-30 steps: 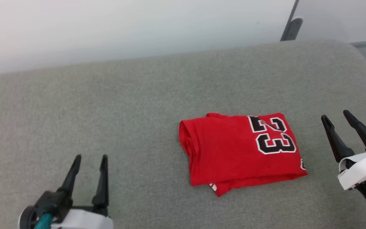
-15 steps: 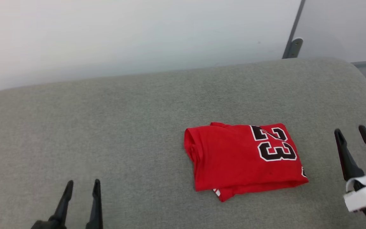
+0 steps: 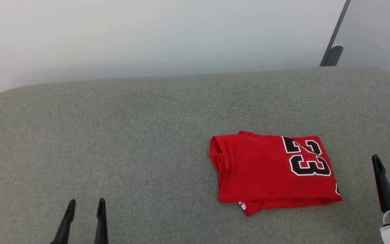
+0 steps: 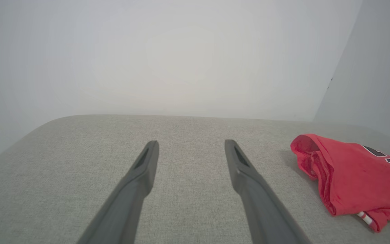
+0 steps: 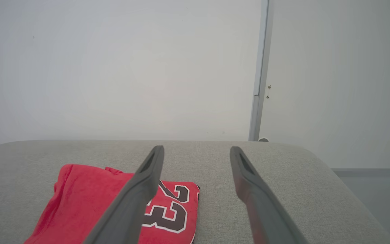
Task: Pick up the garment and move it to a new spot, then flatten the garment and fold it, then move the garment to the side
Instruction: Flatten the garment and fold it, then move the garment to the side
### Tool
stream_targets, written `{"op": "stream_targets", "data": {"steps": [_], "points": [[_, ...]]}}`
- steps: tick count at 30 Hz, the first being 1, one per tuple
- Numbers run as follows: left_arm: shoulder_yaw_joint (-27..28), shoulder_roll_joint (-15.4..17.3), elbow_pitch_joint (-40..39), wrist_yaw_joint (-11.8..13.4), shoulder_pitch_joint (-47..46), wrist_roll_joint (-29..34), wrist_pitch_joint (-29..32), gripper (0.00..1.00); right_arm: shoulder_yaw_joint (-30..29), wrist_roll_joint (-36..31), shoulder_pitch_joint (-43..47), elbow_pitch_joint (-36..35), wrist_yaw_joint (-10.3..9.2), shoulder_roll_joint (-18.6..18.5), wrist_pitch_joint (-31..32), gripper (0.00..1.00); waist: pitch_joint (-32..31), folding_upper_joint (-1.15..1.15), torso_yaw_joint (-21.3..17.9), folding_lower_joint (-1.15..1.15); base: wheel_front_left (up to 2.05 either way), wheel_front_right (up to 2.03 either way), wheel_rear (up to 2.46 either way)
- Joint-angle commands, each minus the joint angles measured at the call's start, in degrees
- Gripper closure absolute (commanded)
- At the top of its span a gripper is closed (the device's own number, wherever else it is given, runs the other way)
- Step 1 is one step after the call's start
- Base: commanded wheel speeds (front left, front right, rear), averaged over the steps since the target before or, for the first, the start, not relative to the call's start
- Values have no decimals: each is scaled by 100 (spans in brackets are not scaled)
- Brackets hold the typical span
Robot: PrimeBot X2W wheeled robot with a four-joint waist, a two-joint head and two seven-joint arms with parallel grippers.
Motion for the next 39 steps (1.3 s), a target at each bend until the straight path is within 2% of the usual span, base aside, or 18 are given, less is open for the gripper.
{"op": "stream_targets", "data": {"steps": [1, 8, 12, 14, 21, 27, 32, 39], "points": [[-5, -15, -10, -13, 31, 56, 0, 0, -14, -41, 80, -24, -9, 24, -23, 0, -1, 0, -1, 0, 0, 0, 0], [-36, -30, -20, -13, -51, 75, 0, 0, 40, -47, 40, -57, -9, 33, 27, 0, 40, 0, -4, 0, 0, 0, 0], [-67, -34, -30, -13, -165, 86, 0, 0, 76, 9, -205, 73, -9, -101, 449, 0, 183, 0, 5, 0, 0, 0, 0], [-131, -36, -4, -13, -259, 97, 0, 0, 190, 102, -424, 167, -9, -210, 884, 0, 290, 0, 18, 0, 0, 0, 0], [-393, -16, 138, -13, -860, 131, 0, 0, 1279, 628, -1579, 296, -9, -1118, 2705, 0, 832, 0, 57, 0, 0, 0, 0], [-633, 52, 276, -13, -1448, 161, 0, 0, 1849, 1401, -2373, 642, -9, -1533, 4423, 0, 1239, 0, 136, 0, 0, 0, 0], [-740, 56, 342, -13, -1745, 181, 0, 0, 1987, 1836, -2899, 959, -9, -1554, 5455, 0, 1532, 0, 182, 0, 0, 0, 0], [-846, 45, 373, -13, -2042, 190, 0, 0, 2150, 1992, -3357, 1577, -9, -1280, 6044, 0, 1903, 0, 289, 0, 0, 0, 0]]}}
